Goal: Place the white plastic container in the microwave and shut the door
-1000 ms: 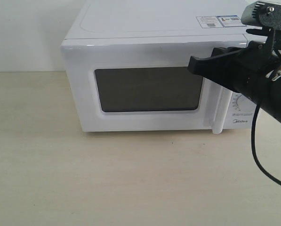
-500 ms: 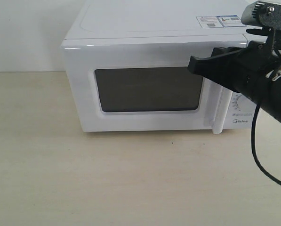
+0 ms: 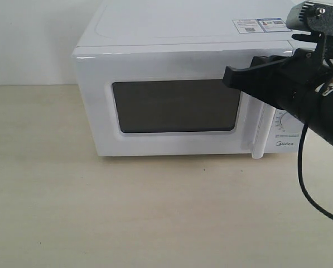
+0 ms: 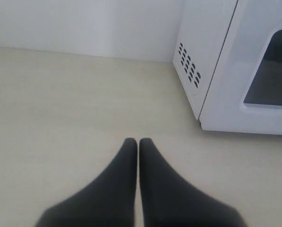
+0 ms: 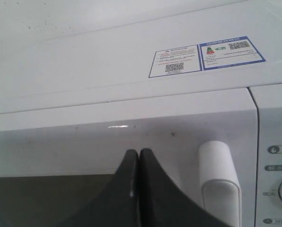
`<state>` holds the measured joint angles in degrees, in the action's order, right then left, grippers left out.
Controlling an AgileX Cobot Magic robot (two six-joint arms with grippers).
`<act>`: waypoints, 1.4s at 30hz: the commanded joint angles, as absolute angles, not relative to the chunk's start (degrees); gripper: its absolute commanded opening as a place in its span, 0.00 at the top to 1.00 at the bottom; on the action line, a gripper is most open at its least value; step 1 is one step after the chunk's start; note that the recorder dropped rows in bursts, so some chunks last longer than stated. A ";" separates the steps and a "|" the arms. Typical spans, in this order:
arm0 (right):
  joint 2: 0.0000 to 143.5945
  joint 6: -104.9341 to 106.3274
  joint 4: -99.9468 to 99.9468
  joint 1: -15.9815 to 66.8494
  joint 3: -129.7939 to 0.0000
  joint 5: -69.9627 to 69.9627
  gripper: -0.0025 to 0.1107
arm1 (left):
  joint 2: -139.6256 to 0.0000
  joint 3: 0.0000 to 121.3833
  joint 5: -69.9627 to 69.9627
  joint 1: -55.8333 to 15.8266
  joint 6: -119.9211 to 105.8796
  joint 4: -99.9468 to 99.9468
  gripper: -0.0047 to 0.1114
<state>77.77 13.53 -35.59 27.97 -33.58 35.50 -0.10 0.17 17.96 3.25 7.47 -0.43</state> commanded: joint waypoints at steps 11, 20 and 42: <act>77.23 14.04 -35.51 27.53 -33.36 36.16 0.98 | 0.00 0.00 17.99 3.43 7.94 -0.70 0.93; 76.49 18.33 -35.74 27.42 -33.36 29.38 0.98 | 0.00 0.00 17.99 3.43 7.94 -0.70 0.93; 27.23 28.92 -37.91 15.89 -11.39 13.83 0.98 | 0.00 0.00 17.99 3.43 7.94 -0.70 0.93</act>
